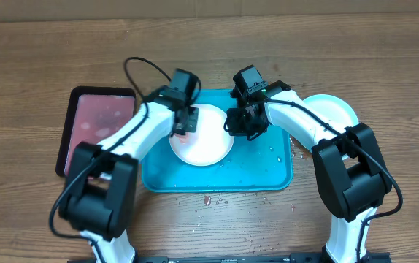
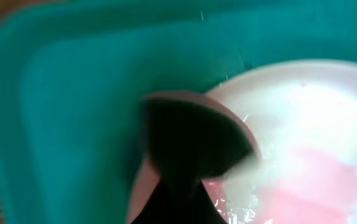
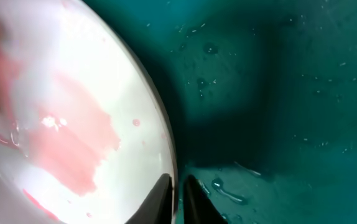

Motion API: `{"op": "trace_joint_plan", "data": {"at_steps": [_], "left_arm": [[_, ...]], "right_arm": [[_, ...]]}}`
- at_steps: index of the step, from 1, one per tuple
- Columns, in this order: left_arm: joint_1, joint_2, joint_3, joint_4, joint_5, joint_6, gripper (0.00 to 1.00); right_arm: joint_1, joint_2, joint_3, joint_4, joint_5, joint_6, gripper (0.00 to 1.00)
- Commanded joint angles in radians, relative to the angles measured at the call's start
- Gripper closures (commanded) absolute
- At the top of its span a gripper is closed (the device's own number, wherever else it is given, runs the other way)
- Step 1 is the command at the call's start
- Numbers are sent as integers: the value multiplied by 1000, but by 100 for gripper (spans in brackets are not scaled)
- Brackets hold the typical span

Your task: Clean dirty plates on tray and stack at the side

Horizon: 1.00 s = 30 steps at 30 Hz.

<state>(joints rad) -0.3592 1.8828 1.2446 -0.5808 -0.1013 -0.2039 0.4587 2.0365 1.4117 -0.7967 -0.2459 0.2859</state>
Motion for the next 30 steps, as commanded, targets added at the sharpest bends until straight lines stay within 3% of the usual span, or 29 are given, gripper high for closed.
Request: {"op": "trace_joint_plan", "data": {"at_steps": [1, 5, 14, 16, 18, 26, 30], "left_arm": [[11, -148, 17, 4, 22, -13, 96], [40, -228, 17, -7, 24, -13, 96], [221, -257, 17, -110, 24, -10, 96], [286, -250, 16, -129, 24, 31, 96], [323, -240, 14, -132, 25, 78, 96], [407, -189, 13, -156, 31, 146, 96], [436, -162, 13, -151, 94, 255, 96]], "right_arm": [[0, 5, -5, 2, 10, -2, 74], [0, 5, -5, 0, 9, -2, 72], [0, 44, -5, -39, 9, -2, 82], [0, 43, -4, -36, 9, -6, 92], [0, 43, 2, -36, 9, -6, 96], [0, 10, 92, -85, 46, -6, 96], [0, -45, 151, -130, 168, -6, 96]]}}
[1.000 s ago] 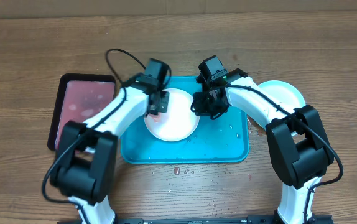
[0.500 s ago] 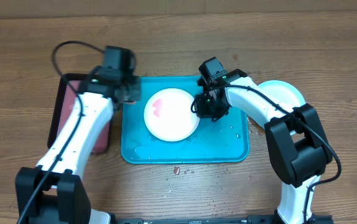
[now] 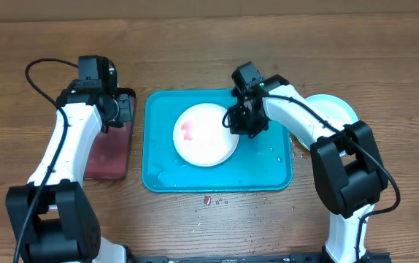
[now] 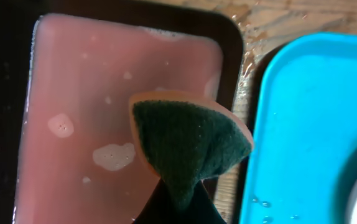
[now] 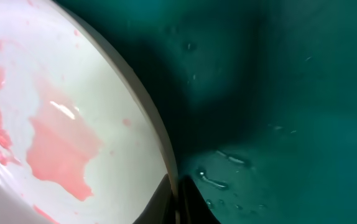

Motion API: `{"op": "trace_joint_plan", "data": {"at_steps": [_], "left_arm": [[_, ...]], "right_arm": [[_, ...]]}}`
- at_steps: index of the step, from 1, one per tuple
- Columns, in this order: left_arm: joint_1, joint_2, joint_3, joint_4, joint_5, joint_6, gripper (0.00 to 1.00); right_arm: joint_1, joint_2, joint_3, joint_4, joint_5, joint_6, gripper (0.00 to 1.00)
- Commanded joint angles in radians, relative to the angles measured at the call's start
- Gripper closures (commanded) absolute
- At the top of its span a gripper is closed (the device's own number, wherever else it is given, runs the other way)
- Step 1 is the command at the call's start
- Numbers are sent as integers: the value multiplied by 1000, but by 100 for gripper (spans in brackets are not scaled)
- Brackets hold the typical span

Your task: Clean dirty plates on tray and stack at the side

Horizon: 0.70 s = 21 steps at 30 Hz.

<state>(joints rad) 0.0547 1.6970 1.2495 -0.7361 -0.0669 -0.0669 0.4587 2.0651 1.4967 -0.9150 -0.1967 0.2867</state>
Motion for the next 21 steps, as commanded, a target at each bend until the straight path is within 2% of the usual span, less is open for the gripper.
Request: {"op": "trace_joint_plan", "data": {"at_steps": [1, 10, 16, 18, 20, 21], "left_arm": [[37, 38, 8, 3, 73, 163, 96], [77, 126, 8, 52, 90, 198, 96], [77, 201, 8, 72, 77, 229, 95], [77, 214, 8, 75, 63, 228, 89], [77, 220, 8, 74, 60, 227, 75], [77, 221, 8, 72, 60, 227, 65]], "right_arm": [[0, -108, 82, -23, 170, -6, 96], [14, -236, 85, -27, 451, -7, 96], [95, -259, 87, -23, 684, -55, 96], [131, -259, 87, -21, 768, -67, 96], [166, -259, 87, -11, 833, -88, 96], [185, -259, 87, -5, 866, -96, 96]]}}
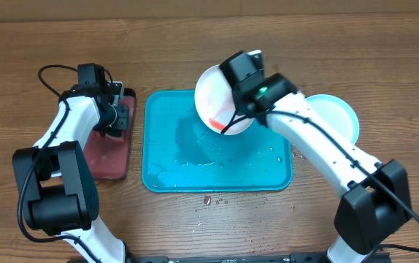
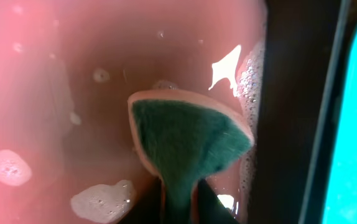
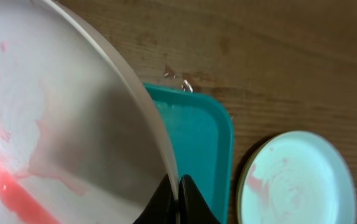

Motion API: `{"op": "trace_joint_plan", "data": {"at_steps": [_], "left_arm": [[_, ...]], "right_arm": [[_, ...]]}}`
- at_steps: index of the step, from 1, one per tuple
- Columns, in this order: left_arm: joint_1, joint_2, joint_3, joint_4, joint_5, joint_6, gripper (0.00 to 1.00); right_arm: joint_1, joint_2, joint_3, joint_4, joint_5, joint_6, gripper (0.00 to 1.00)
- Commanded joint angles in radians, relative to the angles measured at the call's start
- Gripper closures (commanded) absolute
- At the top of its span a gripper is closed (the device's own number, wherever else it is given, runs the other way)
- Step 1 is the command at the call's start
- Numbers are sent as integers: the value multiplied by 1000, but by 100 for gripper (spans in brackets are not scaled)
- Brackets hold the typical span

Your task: Clean dirty plates on tray and stack at the side

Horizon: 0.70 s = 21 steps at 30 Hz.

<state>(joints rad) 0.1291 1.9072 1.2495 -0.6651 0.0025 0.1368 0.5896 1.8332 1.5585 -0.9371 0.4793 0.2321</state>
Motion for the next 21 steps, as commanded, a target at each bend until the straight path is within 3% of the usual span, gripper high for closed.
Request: {"op": "trace_joint_plan", "data": {"at_steps": [1, 9, 21], "left_arm": [[2, 11, 8, 0, -10, 22, 56], [2, 11, 8, -78, -11, 19, 40], [2, 16, 8, -191, -82, -64, 34]], "right_arm": [[69, -27, 25, 24, 210, -52, 96], [176, -27, 25, 49, 372, -77, 96], [216, -27, 25, 73, 467, -81, 96]]}}
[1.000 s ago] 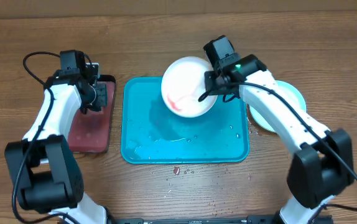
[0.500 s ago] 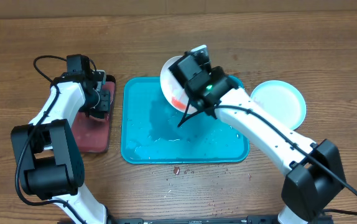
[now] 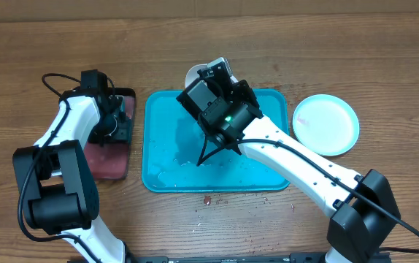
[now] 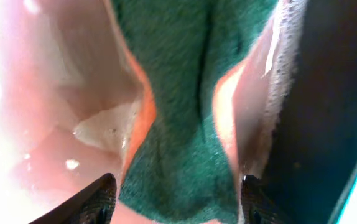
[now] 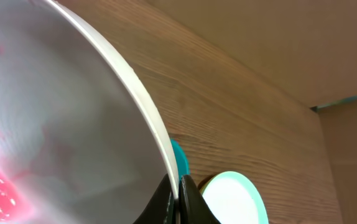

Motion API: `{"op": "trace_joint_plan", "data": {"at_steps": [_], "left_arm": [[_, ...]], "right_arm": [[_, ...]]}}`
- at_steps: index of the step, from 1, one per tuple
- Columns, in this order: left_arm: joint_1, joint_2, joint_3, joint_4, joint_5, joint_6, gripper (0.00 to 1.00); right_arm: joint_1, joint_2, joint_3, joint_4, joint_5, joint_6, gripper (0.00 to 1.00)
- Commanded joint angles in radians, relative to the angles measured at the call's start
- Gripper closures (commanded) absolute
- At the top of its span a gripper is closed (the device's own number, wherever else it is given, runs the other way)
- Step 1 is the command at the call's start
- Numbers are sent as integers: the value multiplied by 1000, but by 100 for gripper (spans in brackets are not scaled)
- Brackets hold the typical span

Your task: Clean dirty plates on tray and stack at the side

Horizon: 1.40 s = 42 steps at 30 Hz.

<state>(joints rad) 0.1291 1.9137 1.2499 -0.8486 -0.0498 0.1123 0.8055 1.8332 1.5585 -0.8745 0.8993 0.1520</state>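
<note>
My right gripper (image 5: 177,190) is shut on the rim of a white plate (image 5: 73,124). It holds the plate steeply tilted above the back of the teal tray (image 3: 268,172), and a pink smear shows low on the plate's face. From overhead only the plate's top edge (image 3: 201,73) peeks out behind the wrist. A mint plate (image 3: 326,124) lies on the table to the tray's right. My left gripper (image 4: 177,193) is open, low in the black tray of pink water (image 3: 111,157). A green and orange sponge (image 4: 185,93) lies between its spread fingers.
Water drops and small crumbs lie on the wood in front of the teal tray. The right arm stretches diagonally across the tray. Past the table's far edge is a cardboard wall.
My left gripper, then shut on the sponge in the pink water, now has its fingers spread with the sponge between them. The right gripper holds the plate further left and more upright.
First the left gripper held the sponge on the white plate in the teal tray while the right gripper pinched its rim. Then the sponge was over the black tray, then dipped in its pink water, with the plate raised off the tray. Now the sponge is let go.
</note>
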Motion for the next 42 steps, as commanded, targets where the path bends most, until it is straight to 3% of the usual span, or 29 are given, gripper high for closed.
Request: {"op": "trace_joint_plan", "data": {"at_steps": [1, 13, 19, 27, 35, 37, 41, 42], "left_arm": [[2, 9, 8, -10, -29, -42, 34], [2, 9, 8, -15, -27, -42, 34], [2, 9, 8, -10, -27, -42, 47], [2, 9, 8, 20, -28, -42, 39], [2, 22, 0, 46, -27, -42, 43], [2, 32, -4, 46, -27, -42, 49], [2, 56, -5, 45, -28, -49, 95], [2, 57, -5, 45, -28, -54, 96]], "right_arm": [[0, -27, 25, 10, 46, -1, 96], [0, -27, 25, 13, 46, 0, 96], [0, -27, 25, 13, 46, 0, 96], [0, -27, 25, 13, 46, 0, 96], [0, -27, 25, 13, 46, 0, 96], [0, -27, 25, 13, 46, 0, 96], [0, -27, 25, 13, 46, 0, 96], [0, -27, 25, 12, 46, 0, 96]]}}
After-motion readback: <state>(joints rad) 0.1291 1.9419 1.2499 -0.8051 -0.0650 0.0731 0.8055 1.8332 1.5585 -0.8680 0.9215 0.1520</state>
